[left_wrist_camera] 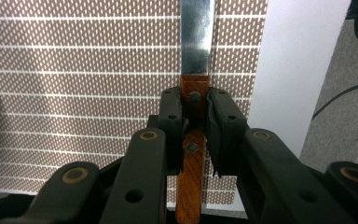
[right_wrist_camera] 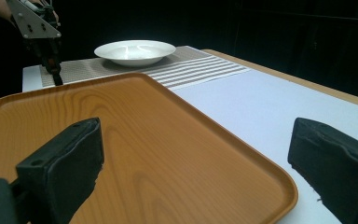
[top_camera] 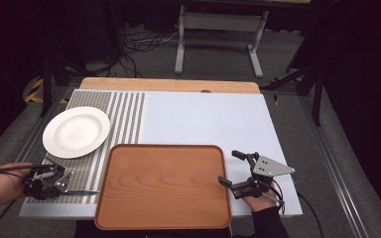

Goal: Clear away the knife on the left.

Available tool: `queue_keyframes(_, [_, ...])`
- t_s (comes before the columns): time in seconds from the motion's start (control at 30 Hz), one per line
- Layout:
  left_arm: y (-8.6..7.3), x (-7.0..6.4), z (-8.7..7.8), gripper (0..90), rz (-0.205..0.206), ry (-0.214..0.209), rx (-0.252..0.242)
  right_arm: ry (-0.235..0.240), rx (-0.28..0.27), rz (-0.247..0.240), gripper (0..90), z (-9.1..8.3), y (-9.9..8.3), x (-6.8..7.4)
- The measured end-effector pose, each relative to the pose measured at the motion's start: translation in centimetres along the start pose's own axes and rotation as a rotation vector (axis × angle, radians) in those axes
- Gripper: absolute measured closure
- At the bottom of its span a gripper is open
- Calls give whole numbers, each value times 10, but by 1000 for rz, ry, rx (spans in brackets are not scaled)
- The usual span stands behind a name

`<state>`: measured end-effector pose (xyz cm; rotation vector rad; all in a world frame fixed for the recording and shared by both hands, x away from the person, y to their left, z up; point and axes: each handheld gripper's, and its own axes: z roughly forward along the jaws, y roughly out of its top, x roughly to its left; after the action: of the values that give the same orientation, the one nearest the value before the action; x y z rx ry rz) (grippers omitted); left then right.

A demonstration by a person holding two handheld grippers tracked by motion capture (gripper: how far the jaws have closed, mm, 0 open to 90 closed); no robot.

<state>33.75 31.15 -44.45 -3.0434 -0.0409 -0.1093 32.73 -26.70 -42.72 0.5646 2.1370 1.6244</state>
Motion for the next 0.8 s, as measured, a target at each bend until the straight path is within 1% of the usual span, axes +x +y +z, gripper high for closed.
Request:
queue_keyframes(0.07, [-1,1,-2,777,-2,4,-4,1,0,1,41,0,0,0])
queue_keyframes(0.1, [-1,1,-4,777,-7,6,4,1,-1,2,41,0,0,0])
queue_keyframes(0.13, [-3,2,-4,778,-23,2,-19,2,-1,4,41,0,0,0])
queue_keyframes(0.17, [-4,3,-5,778,-25,8,-13,5,-5,8,41,0,0,-1])
queue_keyframes(0.23, [-6,4,-9,778,-43,13,-7,4,-5,8,41,0,0,0])
queue_keyframes(0.27, [-7,4,-11,778,-57,14,-13,5,-6,8,41,0,0,0])
queue_keyframes(0.3, [-8,5,-13,778,-69,8,-30,4,-8,10,41,0,0,0])
queue_keyframes(0.33, [-8,5,-15,778,-69,15,-30,4,-8,10,41,0,0,0])
queue_keyframes(0.4, [-11,7,-22,778,-100,7,-57,3,-7,10,41,0,0,-1])
queue_keyframes(0.5, [-13,8,-29,778,-152,12,-67,5,-5,12,41,0,0,-1])
queue_keyframes(0.57, [-15,9,-33,778,-175,15,-88,6,-7,15,41,0,0,-1])
queue_keyframes(0.67, [-14,11,-40,778,-199,16,-106,4,-9,15,41,-1,0,-1])
queue_keyframes(0.73, [-13,11,-44,777,-237,14,-127,1,-9,14,42,-1,0,-1])
queue_keyframes(0.77, [-12,12,-47,777,-281,10,-149,-4,-12,9,44,-1,0,0])
queue_keyframes(0.8, [-11,12,-49,777,-295,10,-152,-7,-15,2,44,-1,1,0])
